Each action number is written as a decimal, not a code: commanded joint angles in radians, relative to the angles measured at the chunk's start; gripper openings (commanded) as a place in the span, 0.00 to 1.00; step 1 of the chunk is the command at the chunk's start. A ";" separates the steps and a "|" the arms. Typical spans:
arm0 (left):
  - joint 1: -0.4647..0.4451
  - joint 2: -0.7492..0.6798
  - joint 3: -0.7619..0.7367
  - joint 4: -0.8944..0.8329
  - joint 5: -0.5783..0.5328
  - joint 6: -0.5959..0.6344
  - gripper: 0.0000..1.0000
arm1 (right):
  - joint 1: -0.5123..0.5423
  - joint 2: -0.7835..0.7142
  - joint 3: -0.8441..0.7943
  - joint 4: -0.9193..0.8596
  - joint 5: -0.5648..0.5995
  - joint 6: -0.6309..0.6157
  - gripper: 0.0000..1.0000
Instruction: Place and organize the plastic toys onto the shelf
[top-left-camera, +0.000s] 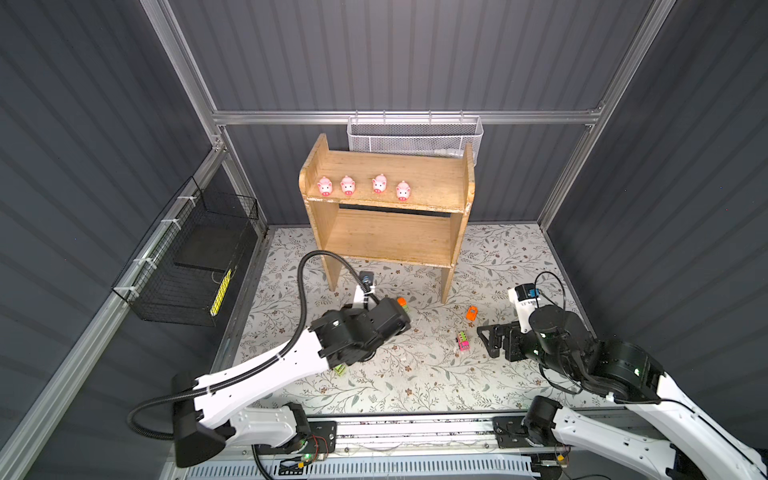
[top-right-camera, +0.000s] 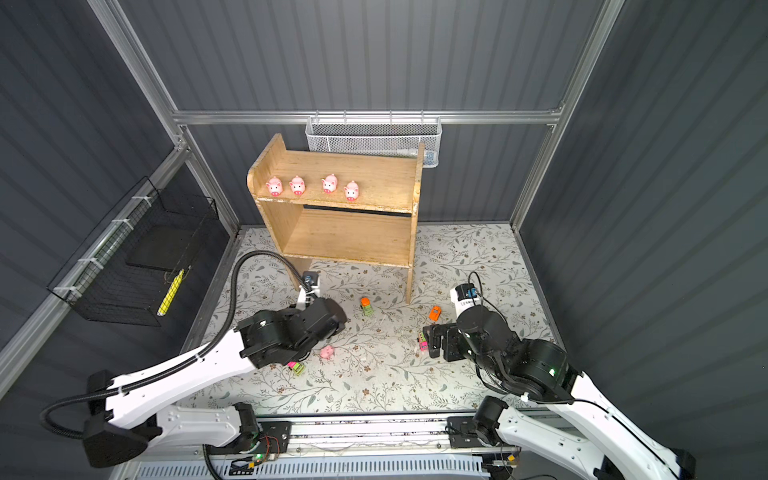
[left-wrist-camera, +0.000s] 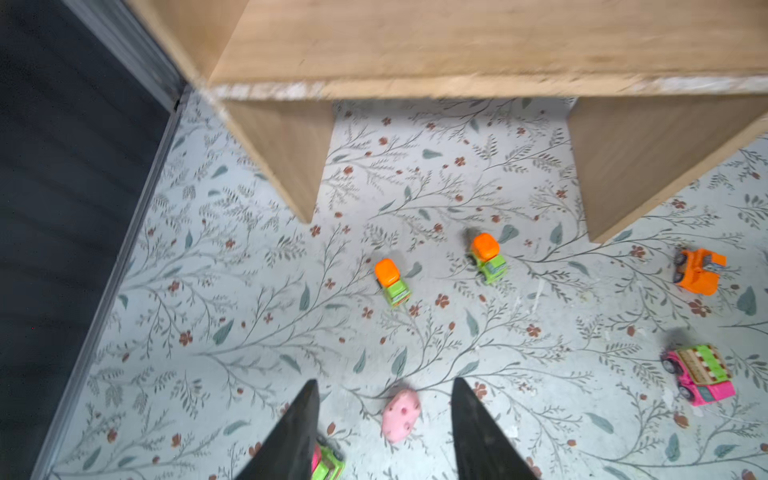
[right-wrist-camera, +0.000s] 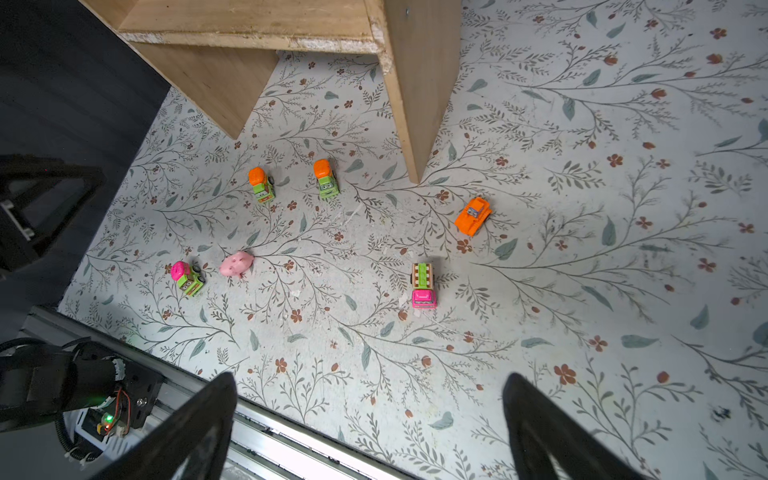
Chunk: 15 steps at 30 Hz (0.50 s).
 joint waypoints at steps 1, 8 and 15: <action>0.002 -0.049 -0.098 0.008 0.043 -0.136 0.60 | 0.001 0.003 -0.016 0.045 -0.042 0.019 0.99; 0.003 0.038 -0.185 0.098 0.180 -0.042 0.66 | 0.002 -0.025 -0.074 0.053 -0.093 0.072 0.99; 0.055 0.095 -0.337 0.258 0.321 -0.025 0.69 | 0.003 -0.065 -0.128 0.048 -0.119 0.105 0.99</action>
